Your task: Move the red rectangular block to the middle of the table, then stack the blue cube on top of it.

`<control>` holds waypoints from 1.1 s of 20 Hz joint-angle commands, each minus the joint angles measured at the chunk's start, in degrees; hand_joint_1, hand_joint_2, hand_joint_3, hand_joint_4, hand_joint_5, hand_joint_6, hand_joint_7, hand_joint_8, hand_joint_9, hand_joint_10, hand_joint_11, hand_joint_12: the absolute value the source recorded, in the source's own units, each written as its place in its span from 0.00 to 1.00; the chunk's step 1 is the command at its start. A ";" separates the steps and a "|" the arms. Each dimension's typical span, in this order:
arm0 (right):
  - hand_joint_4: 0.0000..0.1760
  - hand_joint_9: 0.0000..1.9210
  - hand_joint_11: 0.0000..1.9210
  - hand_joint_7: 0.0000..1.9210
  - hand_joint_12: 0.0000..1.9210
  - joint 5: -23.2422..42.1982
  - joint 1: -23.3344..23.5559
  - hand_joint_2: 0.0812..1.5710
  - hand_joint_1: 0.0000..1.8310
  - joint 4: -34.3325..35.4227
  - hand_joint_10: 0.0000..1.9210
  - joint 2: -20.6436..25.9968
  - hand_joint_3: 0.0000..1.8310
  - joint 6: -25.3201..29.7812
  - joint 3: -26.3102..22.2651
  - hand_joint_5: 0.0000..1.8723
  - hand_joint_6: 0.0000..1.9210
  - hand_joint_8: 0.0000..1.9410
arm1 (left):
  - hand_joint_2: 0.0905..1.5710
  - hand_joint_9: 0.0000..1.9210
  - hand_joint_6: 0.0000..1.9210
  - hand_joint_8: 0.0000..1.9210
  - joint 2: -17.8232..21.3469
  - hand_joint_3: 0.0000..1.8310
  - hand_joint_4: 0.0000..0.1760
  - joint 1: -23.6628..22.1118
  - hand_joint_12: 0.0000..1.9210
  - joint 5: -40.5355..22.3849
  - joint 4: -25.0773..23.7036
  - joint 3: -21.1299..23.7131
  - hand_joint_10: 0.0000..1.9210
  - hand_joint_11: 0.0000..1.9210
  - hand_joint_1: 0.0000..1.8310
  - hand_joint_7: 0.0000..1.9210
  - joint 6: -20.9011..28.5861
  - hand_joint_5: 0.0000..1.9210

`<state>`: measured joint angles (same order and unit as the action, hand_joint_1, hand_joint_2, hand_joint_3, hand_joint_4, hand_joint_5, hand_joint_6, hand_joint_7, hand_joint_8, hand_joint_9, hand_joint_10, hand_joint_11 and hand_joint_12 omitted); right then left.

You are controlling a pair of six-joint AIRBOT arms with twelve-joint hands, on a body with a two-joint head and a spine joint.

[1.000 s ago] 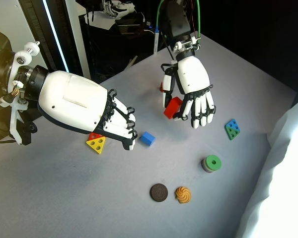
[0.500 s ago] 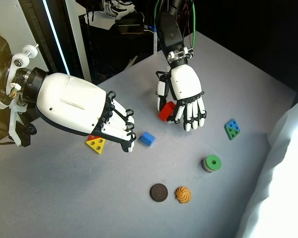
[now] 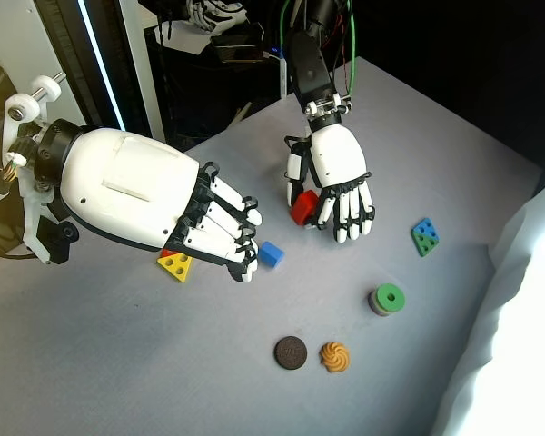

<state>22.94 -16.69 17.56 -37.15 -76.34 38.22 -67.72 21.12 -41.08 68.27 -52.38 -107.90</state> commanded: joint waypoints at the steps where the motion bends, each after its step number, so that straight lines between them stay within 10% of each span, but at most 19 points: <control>1: 0.00 0.26 0.01 0.28 0.54 6.58 0.25 0.76 0.24 -0.31 0.00 0.56 0.00 0.07 -0.05 0.28 0.00 0.00 | 0.71 0.13 0.55 0.00 0.28 0.00 0.64 0.07 0.21 -2.97 -2.86 -0.24 0.00 0.00 0.56 0.21 0.03 0.48; 9: 0.00 0.27 0.01 0.29 0.53 7.41 0.23 0.76 0.26 -0.31 0.01 0.28 0.00 -1.07 -0.04 0.29 0.00 0.00 | 0.73 0.12 0.62 0.00 0.28 0.00 1.00 -0.17 0.25 -2.97 -2.79 -0.17 0.00 0.00 0.52 0.20 0.08 0.44; 10: 0.00 0.27 0.01 0.29 0.53 7.72 0.07 0.76 0.26 -0.30 0.00 0.11 0.00 -1.54 -0.02 0.29 0.00 0.00 | 0.71 0.11 0.26 0.00 0.28 0.00 0.23 -0.17 0.22 -2.97 -2.78 -0.13 0.00 0.00 0.51 0.19 0.08 0.40; 11: 0.00 0.27 0.01 0.29 0.53 8.08 -0.22 0.76 0.26 -0.29 0.00 0.00 0.00 -1.75 -0.02 0.29 0.00 0.00 | 0.70 0.11 0.10 0.00 0.29 0.00 0.04 -0.17 0.24 -2.97 -2.78 -0.10 0.00 0.00 0.50 0.19 0.08 0.42; 22: 0.00 0.27 0.01 0.29 0.52 10.55 -2.04 0.75 0.27 2.30 0.00 -1.11 0.00 -7.53 0.01 0.29 0.00 0.00 | 0.64 0.13 0.00 0.00 1.54 0.00 0.00 -0.59 0.28 -2.97 -1.15 1.13 0.00 0.00 0.44 0.20 -1.06 0.31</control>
<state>27.22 -19.44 21.17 -38.96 -85.06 38.24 -66.85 20.97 -40.97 69.82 -51.29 -108.90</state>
